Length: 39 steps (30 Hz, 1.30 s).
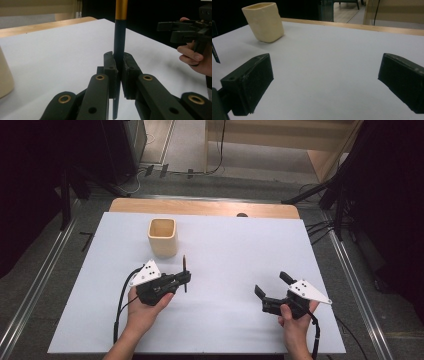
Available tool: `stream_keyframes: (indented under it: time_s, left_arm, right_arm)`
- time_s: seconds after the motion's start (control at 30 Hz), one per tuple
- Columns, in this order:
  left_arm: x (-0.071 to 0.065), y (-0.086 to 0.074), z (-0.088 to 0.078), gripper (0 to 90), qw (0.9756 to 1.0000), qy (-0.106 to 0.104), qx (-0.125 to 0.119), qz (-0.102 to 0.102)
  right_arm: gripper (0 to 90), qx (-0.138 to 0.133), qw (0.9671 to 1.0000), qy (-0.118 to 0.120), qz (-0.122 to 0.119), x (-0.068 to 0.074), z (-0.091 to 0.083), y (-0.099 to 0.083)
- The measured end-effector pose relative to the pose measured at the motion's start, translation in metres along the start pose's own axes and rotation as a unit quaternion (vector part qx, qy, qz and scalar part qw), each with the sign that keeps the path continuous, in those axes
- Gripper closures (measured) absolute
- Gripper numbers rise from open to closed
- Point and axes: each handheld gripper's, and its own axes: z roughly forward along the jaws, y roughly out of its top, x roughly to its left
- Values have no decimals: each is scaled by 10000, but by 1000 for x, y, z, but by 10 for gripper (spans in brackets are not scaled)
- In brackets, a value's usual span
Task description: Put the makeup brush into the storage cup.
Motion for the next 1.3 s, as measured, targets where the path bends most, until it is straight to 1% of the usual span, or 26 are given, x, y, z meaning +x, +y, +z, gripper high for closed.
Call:
stream_keyframes:
  time_s: [0.03,0.17,0.23,0.27,0.3,0.33,0.37,0.43,0.6,0.67,0.77,0.97,1.07,1.3]
  left_arm:
    - [2,1,-1,845,10000,15,-14,-7]
    - [9,4,-9,845,9998,122,-123,-80]
    - [14,8,-15,845,9995,228,-177,-112]
    - [14,8,-15,845,9995,228,-177,-112]
    - [16,11,-19,845,9993,293,-228,-108]
    - [16,11,-19,845,9993,293,-228,-108]
    - [17,14,-22,845,9990,337,-274,-111]
    - [20,19,-26,845,9986,413,-314,-62]
    - [28,26,-29,845,9977,575,-345,-69]
    - [31,30,-29,845,9974,622,-344,-80]
    - [37,35,-28,845,9970,674,-360,-109]
    - [46,50,-27,845,9963,774,-363,-68]
    - [50,57,-27,846,9959,807,-408,-82]
    - [58,74,-25,846,9948,919,-446,-8]
  right_arm:
    - [1,3,10000,-11,-38,-3,-2,-1]
    - [1,81,9999,-78,-45,-11,-8,-7]
    - [1,145,9998,-92,-51,-18,-14,-13]
    - [1,145,9998,-92,-51,-18,-14,-13]
    - [1,217,9996,-150,-63,-22,-18,-17]
    - [1,217,9996,-150,-63,-22,-18,-17]
    - [1,241,9995,-178,-69,-23,-19,-19]
    - [1,279,9994,-185,-47,-30,-27,-26]
    - [1,289,9994,-170,-119,-34,-32,-32]
    - [1,306,9993,-169,-114,-35,-34,-34]
    - [1,285,9994,-196,-89,-37,-34,-33]
    - [1,237,9994,-224,-103,-38,-36,-30]
    - [1,211,9995,-233,-96,-39,-37,-29]
    - [1,189,9995,-227,-142,-37,-37,-28]
